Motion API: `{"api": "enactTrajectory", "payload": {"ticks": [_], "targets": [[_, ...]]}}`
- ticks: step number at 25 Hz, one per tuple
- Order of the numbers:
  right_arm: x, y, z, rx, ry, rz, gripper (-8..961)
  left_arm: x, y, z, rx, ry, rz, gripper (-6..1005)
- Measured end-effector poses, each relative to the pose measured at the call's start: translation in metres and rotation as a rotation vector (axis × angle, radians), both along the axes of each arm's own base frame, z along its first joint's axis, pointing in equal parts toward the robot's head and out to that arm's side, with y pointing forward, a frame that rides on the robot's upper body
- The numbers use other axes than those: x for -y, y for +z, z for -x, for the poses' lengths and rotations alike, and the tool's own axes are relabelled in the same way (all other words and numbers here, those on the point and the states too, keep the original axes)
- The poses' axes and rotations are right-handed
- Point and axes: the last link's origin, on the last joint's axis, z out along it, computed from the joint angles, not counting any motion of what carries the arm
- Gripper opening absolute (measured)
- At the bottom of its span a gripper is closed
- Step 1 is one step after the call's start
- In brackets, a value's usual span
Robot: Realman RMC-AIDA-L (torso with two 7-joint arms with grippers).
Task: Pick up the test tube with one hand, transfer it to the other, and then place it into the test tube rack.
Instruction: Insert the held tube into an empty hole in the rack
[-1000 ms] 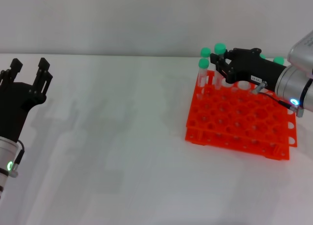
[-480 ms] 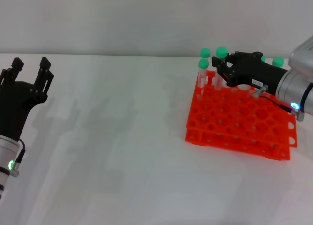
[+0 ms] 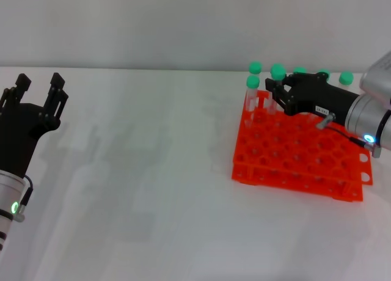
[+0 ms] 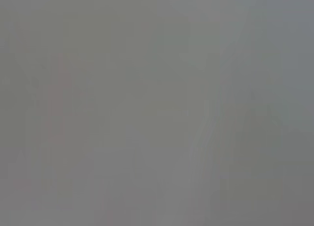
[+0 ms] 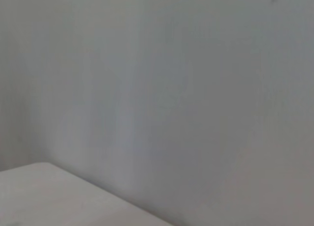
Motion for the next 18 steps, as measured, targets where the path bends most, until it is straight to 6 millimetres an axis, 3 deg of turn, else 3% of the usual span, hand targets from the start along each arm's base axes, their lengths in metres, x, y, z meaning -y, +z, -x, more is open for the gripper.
{"api": "enactTrajectory", "payload": {"ticks": [18], "targets": [[0.0005,-0.0031,-0.0015,0.03,0.0,0.004,264,-0.0002,0.0,-0.0002,0.0,-0.001,0.0,667]]}}
